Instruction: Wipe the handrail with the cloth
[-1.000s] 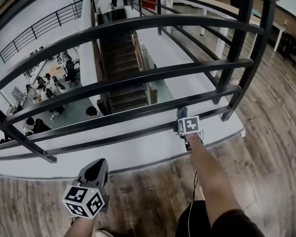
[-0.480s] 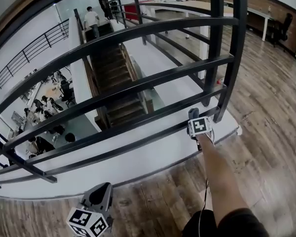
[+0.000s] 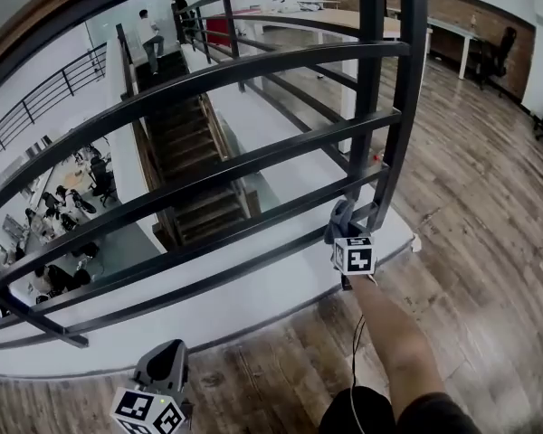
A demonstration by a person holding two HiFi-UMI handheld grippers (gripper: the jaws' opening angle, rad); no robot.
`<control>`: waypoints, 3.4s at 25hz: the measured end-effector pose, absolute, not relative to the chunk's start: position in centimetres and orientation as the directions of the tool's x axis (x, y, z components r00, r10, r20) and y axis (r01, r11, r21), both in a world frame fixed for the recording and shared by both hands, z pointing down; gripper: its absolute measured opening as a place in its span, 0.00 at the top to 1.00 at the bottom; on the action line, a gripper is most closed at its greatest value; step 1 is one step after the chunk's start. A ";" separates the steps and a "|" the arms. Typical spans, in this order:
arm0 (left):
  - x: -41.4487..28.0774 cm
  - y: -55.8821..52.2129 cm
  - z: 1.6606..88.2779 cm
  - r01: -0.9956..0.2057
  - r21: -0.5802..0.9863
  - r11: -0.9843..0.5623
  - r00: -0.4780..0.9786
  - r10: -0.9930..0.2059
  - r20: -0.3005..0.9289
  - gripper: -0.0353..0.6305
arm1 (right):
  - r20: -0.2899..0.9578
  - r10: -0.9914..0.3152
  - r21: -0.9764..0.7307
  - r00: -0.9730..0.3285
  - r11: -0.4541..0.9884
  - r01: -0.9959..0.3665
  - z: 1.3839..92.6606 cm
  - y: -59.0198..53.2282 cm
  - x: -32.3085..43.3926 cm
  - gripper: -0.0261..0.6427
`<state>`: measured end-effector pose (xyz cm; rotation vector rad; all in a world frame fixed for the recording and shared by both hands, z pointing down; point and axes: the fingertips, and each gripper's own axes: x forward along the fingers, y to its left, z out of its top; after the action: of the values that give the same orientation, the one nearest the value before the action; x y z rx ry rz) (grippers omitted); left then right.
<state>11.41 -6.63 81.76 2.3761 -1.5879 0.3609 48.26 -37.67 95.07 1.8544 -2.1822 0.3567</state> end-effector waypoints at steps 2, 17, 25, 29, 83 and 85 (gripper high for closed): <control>11.4 -7.1 81.2 -0.925 0.077 -0.372 0.375 -0.865 0.333 0.94 | 0.277 -0.942 -0.021 -0.187 0.189 -0.982 92.5 -35.8 47.1 0.81; 8.6 -6.1 71.5 -0.874 0.092 -0.477 0.484 -0.837 0.255 0.94 | 0.186 -0.827 0.054 -0.531 0.548 -0.835 75.2 -18.6 28.5 0.81; 4.0 -4.5 53.3 -0.940 0.144 -0.309 0.338 -0.897 0.286 0.94 | 0.224 -0.779 0.001 -0.585 0.601 -0.799 54.8 -10.0 21.1 0.81; 4.4 -2.9 44.4 -0.946 0.176 -0.271 0.311 -0.911 0.270 0.94 | 0.250 -0.753 -0.025 -0.609 0.624 -0.781 46.9 -5.7 19.7 0.81; -0.4 16.4 14.9 -0.998 0.066 -0.009 0.015 -0.996 0.091 0.94 | 0.111 -0.691 0.081 -0.715 0.723 -0.686 15.9 12.4 12.5 0.81; -0.7 16.6 15.1 -0.998 0.060 -0.011 0.017 -0.996 0.093 0.94 | 0.115 -0.688 0.082 -0.716 0.725 -0.683 16.1 12.6 11.8 0.81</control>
<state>-0.75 16.59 15.06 2.1596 -2.1300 0.0365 11.83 12.59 16.09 1.1146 -2.7888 -0.0507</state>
